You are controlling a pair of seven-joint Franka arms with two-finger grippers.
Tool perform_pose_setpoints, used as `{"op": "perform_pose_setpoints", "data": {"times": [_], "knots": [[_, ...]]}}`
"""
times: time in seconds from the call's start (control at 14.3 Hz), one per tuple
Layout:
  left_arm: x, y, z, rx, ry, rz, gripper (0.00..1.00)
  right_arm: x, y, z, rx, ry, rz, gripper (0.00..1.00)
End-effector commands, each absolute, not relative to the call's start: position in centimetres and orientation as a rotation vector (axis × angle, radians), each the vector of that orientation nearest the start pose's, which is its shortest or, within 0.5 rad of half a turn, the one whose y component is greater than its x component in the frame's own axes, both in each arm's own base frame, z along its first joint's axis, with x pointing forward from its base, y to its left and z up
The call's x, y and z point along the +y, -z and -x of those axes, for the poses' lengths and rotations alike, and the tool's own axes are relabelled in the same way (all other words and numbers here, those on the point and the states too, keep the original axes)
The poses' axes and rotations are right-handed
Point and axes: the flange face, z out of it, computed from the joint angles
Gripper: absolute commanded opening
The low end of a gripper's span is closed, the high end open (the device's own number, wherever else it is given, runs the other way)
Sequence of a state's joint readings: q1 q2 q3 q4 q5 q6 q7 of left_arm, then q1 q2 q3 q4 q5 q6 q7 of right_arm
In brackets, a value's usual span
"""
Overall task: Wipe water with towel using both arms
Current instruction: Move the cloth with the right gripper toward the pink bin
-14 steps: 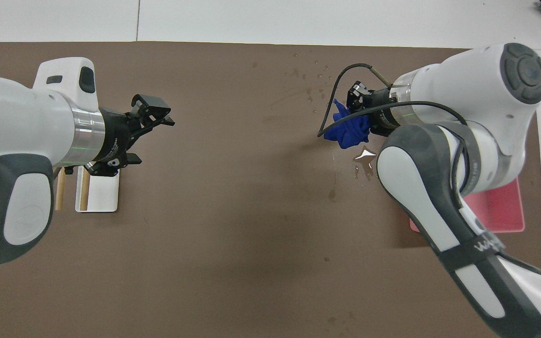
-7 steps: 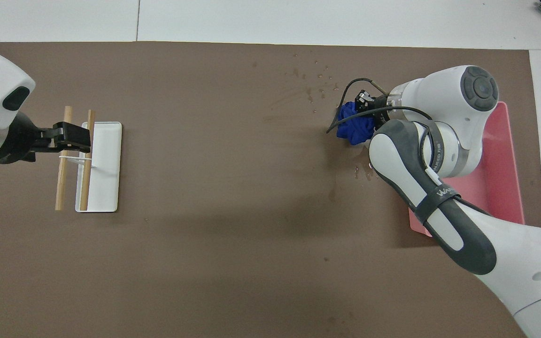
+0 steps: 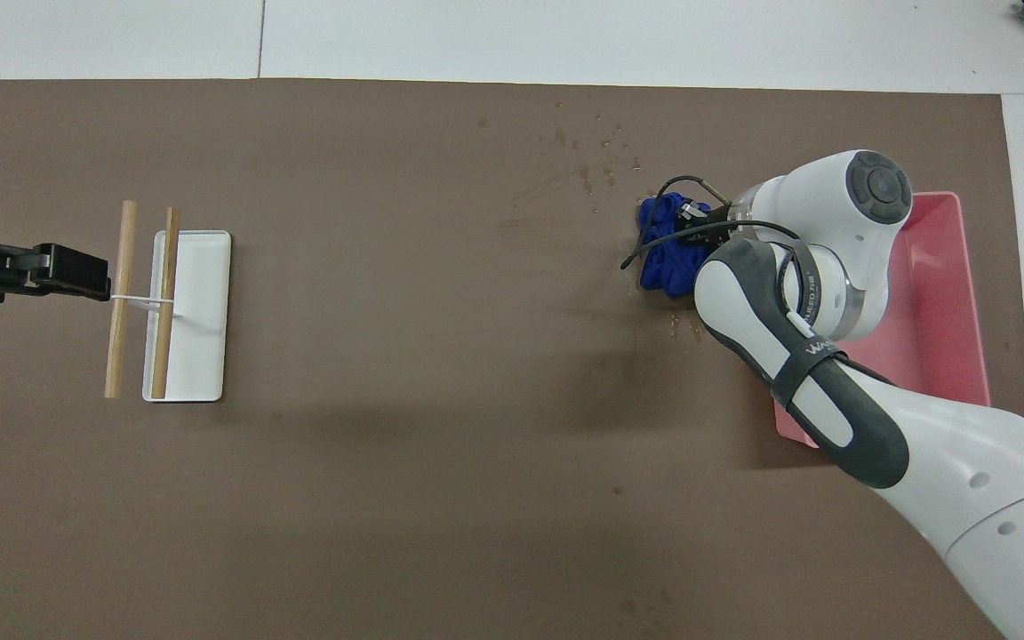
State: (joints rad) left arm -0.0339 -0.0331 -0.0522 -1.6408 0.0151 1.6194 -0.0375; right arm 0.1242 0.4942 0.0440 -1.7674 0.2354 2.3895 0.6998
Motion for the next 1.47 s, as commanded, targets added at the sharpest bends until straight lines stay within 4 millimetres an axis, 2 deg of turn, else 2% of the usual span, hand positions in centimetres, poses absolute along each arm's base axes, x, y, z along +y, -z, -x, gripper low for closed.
{"op": "perform_pose_setpoints", "data": {"times": [0.0, 0.14, 0.35, 0.42, 0.56, 0.77, 0.98, 1.12, 1.33, 1.4], "knots": [[-3.5, -62.3, -54.9, 0.06, 0.013, 3.162, 1.0, 11.5, -25.5, -63.8, 0.99, -0.042, 2.793, 0.0], [-4.0, -63.3, -54.8, 0.06, 0.013, 3.194, 1.0, 11.2, -24.6, -61.9, 0.985, -0.095, 2.816, 0.0], [-4.1, -63.5, -54.2, 0.081, -0.07, 3.151, 1.0, 11.7, -25.3, -59.4, 0.985, -0.193, 2.842, 0.0], [-4.2, -64.4, -54.0, 0.087, -0.098, 3.137, 1.0, 11.6, -25.1, -58.2, 0.991, -0.24, 2.852, 0.0], [-4.5, -64.8, -54.4, 0.096, -0.06, 3.135, 1.0, 11.3, -25.6, -55.5, 0.986, -0.298, 2.87, 0.0], [-4.6, -63.3, -53.8, 0.092, -0.034, 3.139, 1.0, 10.5, -27.2, -51.1, 0.975, -0.412, 2.896, 0.0], [-4.0, -63.1, -53.6, 0.065, -0.053, 3.139, 1.0, 9.6, -28.8, -47.4, 0.976, -0.522, 2.907, 0.0], [-3.8, -63.1, -53.6, 0.058, -0.056, 3.139, 1.0, 9.6, -31.3, -46.3, 0.98, -0.594, 2.908, 0.0], [-3.9, -63.1, -53.6, 0.06, -0.056, 3.139, 1.0, 8.7, -33.7, -45.1, 1.0, -0.675, 2.899, 0.0], [-3.9, -63.1, -53.6, 0.06, -0.056, 3.139, 1.0, 8.8, -35.2, -44.7, 0.992, -0.677, 2.9, 0.0]]}}
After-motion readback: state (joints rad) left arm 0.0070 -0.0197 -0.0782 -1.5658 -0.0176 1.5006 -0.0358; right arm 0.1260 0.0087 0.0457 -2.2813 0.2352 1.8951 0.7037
